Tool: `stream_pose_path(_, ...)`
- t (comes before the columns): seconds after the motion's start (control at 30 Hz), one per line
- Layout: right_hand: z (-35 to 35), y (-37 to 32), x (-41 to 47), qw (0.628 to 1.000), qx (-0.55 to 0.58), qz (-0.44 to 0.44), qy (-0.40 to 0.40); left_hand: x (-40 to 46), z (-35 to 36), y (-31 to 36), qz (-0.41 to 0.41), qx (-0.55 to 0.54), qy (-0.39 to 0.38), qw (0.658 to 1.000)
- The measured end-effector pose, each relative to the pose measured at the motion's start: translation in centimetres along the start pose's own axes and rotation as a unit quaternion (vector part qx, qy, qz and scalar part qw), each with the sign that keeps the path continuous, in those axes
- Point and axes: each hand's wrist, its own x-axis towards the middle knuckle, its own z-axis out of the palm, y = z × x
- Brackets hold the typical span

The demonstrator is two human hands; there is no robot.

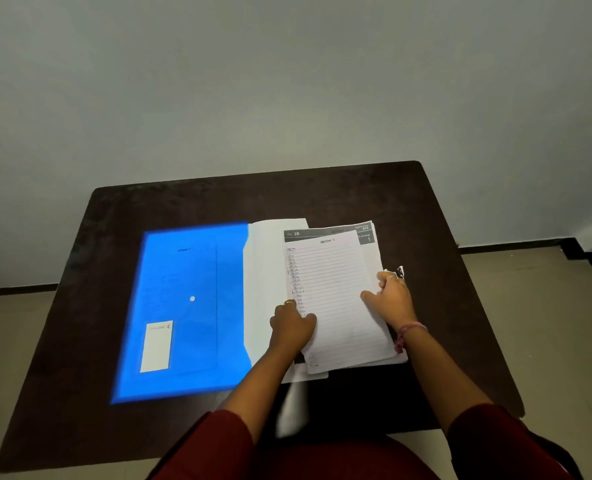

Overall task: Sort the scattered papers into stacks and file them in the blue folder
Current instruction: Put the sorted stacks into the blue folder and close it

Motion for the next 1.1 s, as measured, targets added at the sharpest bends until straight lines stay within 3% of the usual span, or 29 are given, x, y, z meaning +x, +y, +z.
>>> stream_pose_path(0.37, 0.3, 0.2, 0.7, 1.0, 0.02, 0.01, 0.017, -0.1, 0.1, 0.2, -0.071, -0.187, 0.017, 0.98)
stream_pose_path(0.6, 1.2, 0.2, -0.1, 0.998, 0.045, -0.021, 0.036, 0.9, 1.6, -0.1, -0.019, -0.191, -0.021, 0.981)
stream_pose_path(0.77, 1.2, 0.4, -0.4, 0.996, 0.068, -0.039, 0.039, 2.7, 3.2, -2.0, -0.035, -0.196, -0.007, 0.98)
stream_pose_path(1.1, 0.3, 0.5, -0.6, 0.989, 0.146, -0.024, 0.023, 0.7, 1.2, -0.8, -0.03, -0.315, -0.034, 0.948)
